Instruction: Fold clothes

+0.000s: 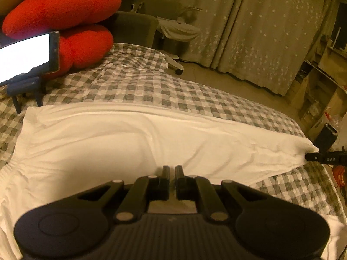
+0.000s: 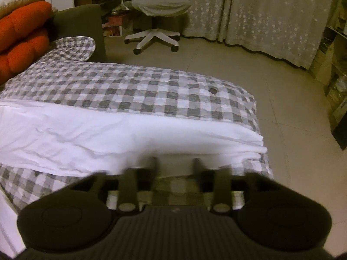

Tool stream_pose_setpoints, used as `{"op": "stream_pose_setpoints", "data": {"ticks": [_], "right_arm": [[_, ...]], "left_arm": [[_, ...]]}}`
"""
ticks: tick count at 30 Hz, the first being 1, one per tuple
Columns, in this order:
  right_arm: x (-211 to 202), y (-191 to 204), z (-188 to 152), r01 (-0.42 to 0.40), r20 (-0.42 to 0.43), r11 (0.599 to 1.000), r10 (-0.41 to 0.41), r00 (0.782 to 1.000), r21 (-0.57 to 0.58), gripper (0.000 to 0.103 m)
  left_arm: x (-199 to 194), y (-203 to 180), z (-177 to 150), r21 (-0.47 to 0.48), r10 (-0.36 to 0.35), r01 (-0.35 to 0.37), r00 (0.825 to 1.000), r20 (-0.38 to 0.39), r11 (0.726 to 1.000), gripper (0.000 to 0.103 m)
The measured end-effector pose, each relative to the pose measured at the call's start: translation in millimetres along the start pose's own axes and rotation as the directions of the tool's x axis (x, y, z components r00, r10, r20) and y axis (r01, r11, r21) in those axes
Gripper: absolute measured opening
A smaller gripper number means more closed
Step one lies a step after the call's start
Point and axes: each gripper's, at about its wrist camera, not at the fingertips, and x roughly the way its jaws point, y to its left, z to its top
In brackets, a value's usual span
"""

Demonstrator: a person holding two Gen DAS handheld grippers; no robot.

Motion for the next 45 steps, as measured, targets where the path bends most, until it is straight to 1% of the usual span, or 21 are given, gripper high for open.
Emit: {"op": "stream_pose_setpoints", "data": {"ticks": [1, 3, 7, 9, 10, 11, 13, 14, 16, 18, 19, 21, 22, 23, 24, 25, 26, 31, 34, 40, 45], "right_arm": [[0.0, -4.1, -0.7, -0.015, -0.006, 1.000, 0.015, 1.000, 0.015, 0.040], [-1.4, -11.8, -1.2, -0.034, -0.017, 0.998, 0.035, 0.999, 0.043, 0.000], [-9.7, -27.1, -2.9, -0.051, -0.008, 0.995, 0.052, 0.999, 0.090, 0.001], [-11.3, -37.5, -3.6, -0.038, 0.008, 0.989, 0.037, 0.999, 0.144, 0.003], [-12.0, -43.0, -3.9, -0.030, 0.017, 0.985, 0.028, 0.999, 0.172, 0.005], [-12.6, -48.4, -4.2, -0.022, 0.024, 0.979, 0.018, 1.000, 0.201, 0.017], [-14.0, -59.2, -4.8, -0.008, 0.039, 0.966, -0.002, 0.999, 0.258, 0.025], [-13.3, -62.8, -5.2, -0.006, 0.041, 0.960, -0.006, 0.999, 0.279, 0.035], [-10.3, -67.1, -5.4, 0.012, 0.033, 0.952, -0.023, 0.999, 0.307, 0.045], [-6.2, -68.6, -4.9, 0.057, 0.016, 0.947, -0.066, 0.998, 0.317, 0.046], [-2.6, -69.3, -5.2, 0.066, 0.005, 0.944, -0.072, 0.997, 0.323, 0.046], [3.3, -67.6, -6.3, 0.056, 0.003, 0.946, -0.060, 0.998, 0.320, 0.047], [2.6, -67.5, -5.7, 0.046, 0.009, 0.948, -0.052, 0.999, 0.316, 0.047], [1.0, -68.0, -4.9, 0.037, 0.014, 0.949, -0.044, 0.999, 0.314, 0.036], [-1.1, -68.8, -4.6, 0.037, 0.019, 0.949, -0.045, 0.999, 0.315, 0.029], [-3.0, -68.9, -4.9, 0.047, 0.020, 0.949, -0.056, 0.998, 0.310, 0.010], [-5.2, -69.6, -5.0, 0.056, 0.023, 0.950, -0.066, 0.998, 0.306, 0.000], [-23.2, -75.5, -1.6, 0.105, 0.074, 0.946, -0.134, 0.988, 0.307, 0.000], [-28.4, -74.8, -0.9, 0.106, 0.097, 0.949, -0.140, 0.985, 0.296, 0.000], [-14.8, -75.2, -4.3, 0.133, 0.053, 0.951, -0.153, 0.987, 0.280, 0.000], [-13.7, -67.9, -3.2, 0.128, 0.055, 0.955, -0.147, 0.988, 0.267, 0.000]], "left_arm": [[1.3, -1.7, -1.0, 0.010, 0.000, 0.000, 1.000, -0.008, 1.000, 0.004], [4.5, -4.8, -3.3, 0.029, 0.005, -0.004, 0.999, -0.033, 1.000, 0.004], [2.9, -6.4, -4.5, 0.050, 0.009, -0.008, 0.999, -0.033, 0.999, 0.003], [2.6, -6.1, -3.5, 0.043, 0.008, -0.007, 1.000, -0.028, 0.999, 0.003], [2.4, -6.0, -2.9, 0.039, 0.007, -0.006, 1.000, -0.025, 0.999, 0.004], [2.3, -5.8, -2.4, 0.035, 0.007, -0.006, 1.000, -0.022, 0.999, 0.004], [2.0, -5.5, -1.4, 0.027, 0.005, -0.005, 1.000, -0.016, 1.000, 0.004], [3.0, -6.3, -1.5, 0.025, 0.009, -0.008, 1.000, -0.017, 1.000, 0.004], [6.2, -8.3, -1.6, 0.024, 0.009, -0.008, 1.000, -0.016, 1.000, 0.004], [8.5, -10.1, -1.8, 0.030, 0.009, -0.009, 1.000, -0.016, 1.000, 0.004], [10.8, -10.6, -1.9, 0.036, 0.014, -0.013, 1.000, -0.023, 0.999, 0.004], [13.6, -12.9, -3.6, 0.053, 0.029, -0.027, 0.999, -0.041, 0.998, 0.004], [14.2, -13.5, -4.2, 0.062, 0.037, -0.034, 0.998, -0.043, 0.997, 0.004], [14.0, -13.2, -3.9, 0.065, 0.039, -0.036, 0.998, -0.043, 0.997, 0.004], [13.6, -12.5, -3.7, 0.063, 0.040, -0.037, 0.998, -0.044, 0.997, 0.004], [13.4, -11.9, -3.7, 0.062, 0.040, -0.037, 0.998, -0.045, 0.997, 0.004], [13.1, -11.2, -3.7, 0.060, 0.041, -0.038, 0.998, -0.045, 0.997, 0.004], [11.9, -12.1, -4.6, 0.069, 0.047, -0.044, 0.998, -0.042, 0.997, 0.005], [11.9, -13.1, -4.9, 0.075, 0.051, -0.048, 0.998, -0.041, 0.996, 0.005], [10.6, -14.3, -5.8, 0.076, 0.053, -0.050, 0.998, -0.039, 0.996, 0.005], [10.4, -14.1, -5.3, 0.072, 0.055, -0.052, 0.998, -0.036, 0.996, 0.005]]}}
